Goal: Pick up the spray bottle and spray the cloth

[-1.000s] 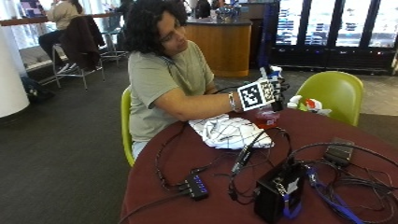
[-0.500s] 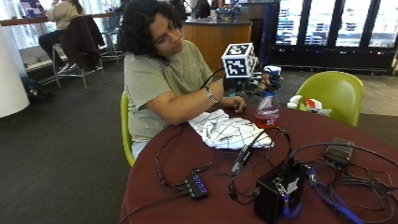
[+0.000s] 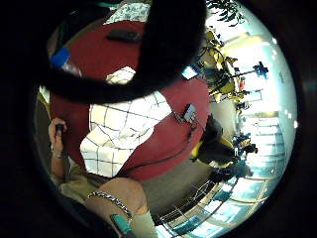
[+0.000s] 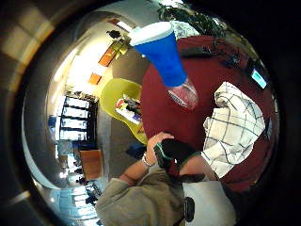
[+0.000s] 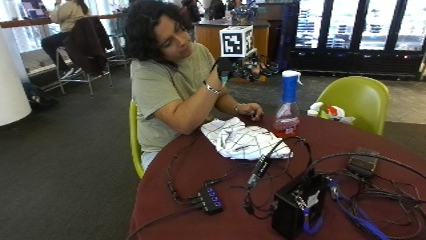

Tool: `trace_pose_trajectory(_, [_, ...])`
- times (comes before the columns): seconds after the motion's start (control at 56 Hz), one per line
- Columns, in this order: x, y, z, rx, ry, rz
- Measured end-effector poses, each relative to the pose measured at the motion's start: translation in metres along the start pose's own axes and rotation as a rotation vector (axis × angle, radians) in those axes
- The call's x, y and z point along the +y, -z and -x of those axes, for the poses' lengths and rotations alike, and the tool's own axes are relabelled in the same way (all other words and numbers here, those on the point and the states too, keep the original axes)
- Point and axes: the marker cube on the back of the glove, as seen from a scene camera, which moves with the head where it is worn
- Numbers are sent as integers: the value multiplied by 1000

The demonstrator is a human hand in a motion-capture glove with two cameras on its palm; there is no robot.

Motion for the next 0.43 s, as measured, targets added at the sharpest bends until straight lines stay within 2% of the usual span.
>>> trace_pose_trajectory(0.196, [20, 9, 1, -14, 50, 33])
trace_pose_trajectory(0.428, [16, 0, 0, -26, 33, 146])
